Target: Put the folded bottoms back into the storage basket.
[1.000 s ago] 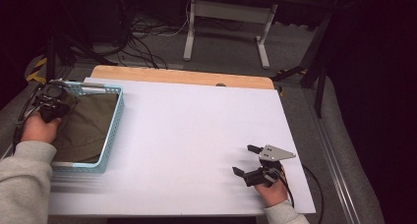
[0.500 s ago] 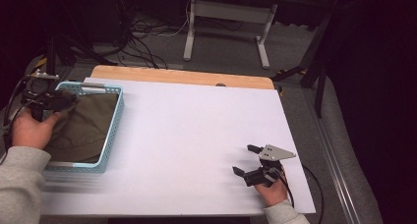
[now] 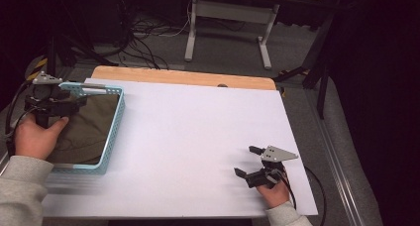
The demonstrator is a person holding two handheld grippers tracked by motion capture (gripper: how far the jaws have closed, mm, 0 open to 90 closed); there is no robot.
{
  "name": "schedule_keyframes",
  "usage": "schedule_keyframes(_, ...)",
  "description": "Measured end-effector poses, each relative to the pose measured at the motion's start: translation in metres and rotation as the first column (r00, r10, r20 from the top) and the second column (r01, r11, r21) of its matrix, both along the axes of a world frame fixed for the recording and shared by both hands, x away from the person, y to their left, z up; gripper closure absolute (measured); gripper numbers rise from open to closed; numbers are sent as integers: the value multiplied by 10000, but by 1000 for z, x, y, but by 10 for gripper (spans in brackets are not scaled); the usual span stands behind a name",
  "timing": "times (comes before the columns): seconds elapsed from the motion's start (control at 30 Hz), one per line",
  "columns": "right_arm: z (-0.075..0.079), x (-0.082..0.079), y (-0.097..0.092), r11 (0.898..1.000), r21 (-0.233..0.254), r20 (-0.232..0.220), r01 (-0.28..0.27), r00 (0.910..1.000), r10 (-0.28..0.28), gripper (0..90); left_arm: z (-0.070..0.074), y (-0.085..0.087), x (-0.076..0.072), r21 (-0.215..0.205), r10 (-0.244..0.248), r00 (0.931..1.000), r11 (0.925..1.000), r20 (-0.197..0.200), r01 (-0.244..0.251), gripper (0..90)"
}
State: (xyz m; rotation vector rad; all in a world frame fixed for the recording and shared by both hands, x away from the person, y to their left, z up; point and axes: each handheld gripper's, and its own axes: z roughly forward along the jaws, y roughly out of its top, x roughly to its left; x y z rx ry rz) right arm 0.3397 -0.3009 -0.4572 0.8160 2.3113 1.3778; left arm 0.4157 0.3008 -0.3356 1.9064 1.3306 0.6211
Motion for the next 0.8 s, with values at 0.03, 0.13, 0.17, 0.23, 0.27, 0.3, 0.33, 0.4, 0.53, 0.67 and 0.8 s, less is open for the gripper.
schedule_keyframes(0.03, 0, 0, 0, 10000, 2, 0, -1, 10000, 1, 3, 1, -2, -2, -119, -147, 9999, 9998, 50, 148, 378)
schedule_keyframes(0.13, 0, 0, 0, 10000, 12, 11, -8, 10000, 8, 3, 3, -10, -7, -360, -603, 9976, 9975, 349, 616, 330)
schedule_keyframes(0.17, 0, 0, 0, 10000, 13, 12, -8, 10000, 8, 3, 4, -12, -8, -445, -755, 9962, 9960, 429, 774, 317)
schedule_keyframes(0.23, 0, 0, 0, 10000, 6, 11, -7, 10000, 7, 3, 5, -19, -11, -600, -1117, 9921, 9915, 570, 1150, 301)
schedule_keyframes(0.27, 0, 0, 0, 10000, -14, 28, -22, 10000, 22, 3, 5, -22, -12, -620, -1232, 9901, 9899, 675, 1274, 289)
schedule_keyframes(0.3, 0, 0, 0, 10000, -15, 28, -19, 10000, 19, 3, 5, -26, -13, -681, -1368, 9876, 9875, 772, 1421, 270)
schedule_keyframes(0.33, 0, 0, 0, 10000, -21, 25, -24, 10000, 24, 3, 5, -29, -15, -761, -1518, 9847, 9844, 854, 1583, 257)
schedule_keyframes(0.4, 0, 0, 0, 10000, -11, 30, -29, 10000, 29, 3, 5, -35, -18, -1052, -1787, 9782, 9762, 1061, 1898, 230)
schedule_keyframes(0.53, 0, 0, 0, 10000, 1, 34, -40, 10000, 40, 3, 4, -48, -23, -1538, -2299, 9628, 9557, 1419, 2509, 163)
schedule_keyframes(0.67, 0, 0, 0, 10000, 10, 46, -67, 10000, 67, 3, 0, -65, -28, -1610, -2840, 9430, 9365, 1734, 3116, 93)
schedule_keyframes(0.8, 0, -1, 1, 10000, 27, 41, -69, 10000, 69, 4, -6, -81, -33, -1683, -3202, 9280, 9207, 1904, 3522, 78)
